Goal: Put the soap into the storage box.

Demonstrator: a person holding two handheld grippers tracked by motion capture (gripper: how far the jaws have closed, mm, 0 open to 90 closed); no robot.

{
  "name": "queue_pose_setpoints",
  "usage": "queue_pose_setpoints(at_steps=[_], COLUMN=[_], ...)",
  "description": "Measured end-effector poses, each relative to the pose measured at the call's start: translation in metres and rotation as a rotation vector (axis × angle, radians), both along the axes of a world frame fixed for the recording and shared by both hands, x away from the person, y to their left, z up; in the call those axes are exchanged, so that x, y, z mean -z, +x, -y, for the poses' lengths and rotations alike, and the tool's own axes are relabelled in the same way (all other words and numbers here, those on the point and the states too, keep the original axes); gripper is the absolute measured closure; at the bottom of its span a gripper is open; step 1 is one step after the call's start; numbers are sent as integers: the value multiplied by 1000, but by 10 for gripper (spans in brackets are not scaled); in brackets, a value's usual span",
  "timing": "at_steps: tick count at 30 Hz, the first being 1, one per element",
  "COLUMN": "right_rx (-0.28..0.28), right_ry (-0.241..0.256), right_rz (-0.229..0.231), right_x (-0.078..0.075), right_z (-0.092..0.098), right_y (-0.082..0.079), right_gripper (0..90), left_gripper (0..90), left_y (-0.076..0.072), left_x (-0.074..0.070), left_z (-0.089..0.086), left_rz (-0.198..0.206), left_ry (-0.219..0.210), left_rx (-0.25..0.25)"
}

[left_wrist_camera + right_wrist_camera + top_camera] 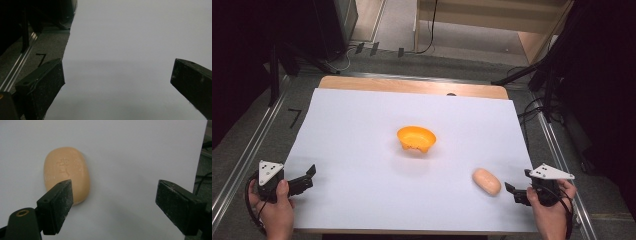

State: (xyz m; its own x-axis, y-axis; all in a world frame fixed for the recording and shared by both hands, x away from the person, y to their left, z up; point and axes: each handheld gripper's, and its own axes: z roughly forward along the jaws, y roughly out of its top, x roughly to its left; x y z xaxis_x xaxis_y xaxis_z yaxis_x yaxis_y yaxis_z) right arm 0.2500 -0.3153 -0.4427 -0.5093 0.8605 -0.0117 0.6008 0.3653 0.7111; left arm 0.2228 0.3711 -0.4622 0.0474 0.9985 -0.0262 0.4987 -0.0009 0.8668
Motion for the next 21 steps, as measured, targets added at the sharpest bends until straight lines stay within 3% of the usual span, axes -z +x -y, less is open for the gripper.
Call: queue_pose_setpoints(at_steps=[2, 3, 21], right_rx=[-7, -20, -129], right_ry=[-21, -63, -226], right_rz=[-27, -54, -253], right_x=[-1, -3, -9], right_z=[-2, -7, -44], right_y=[3, 7, 32], right_gripper=[138, 135, 31], left_gripper=[0, 0, 0], left_y=[0, 0, 0], left_x=[0, 0, 0], left_z=[0, 0, -2], left_rz=[-1, -2, -5], left_ry=[-1, -3, -15], left_rx=[-1, -1, 2])
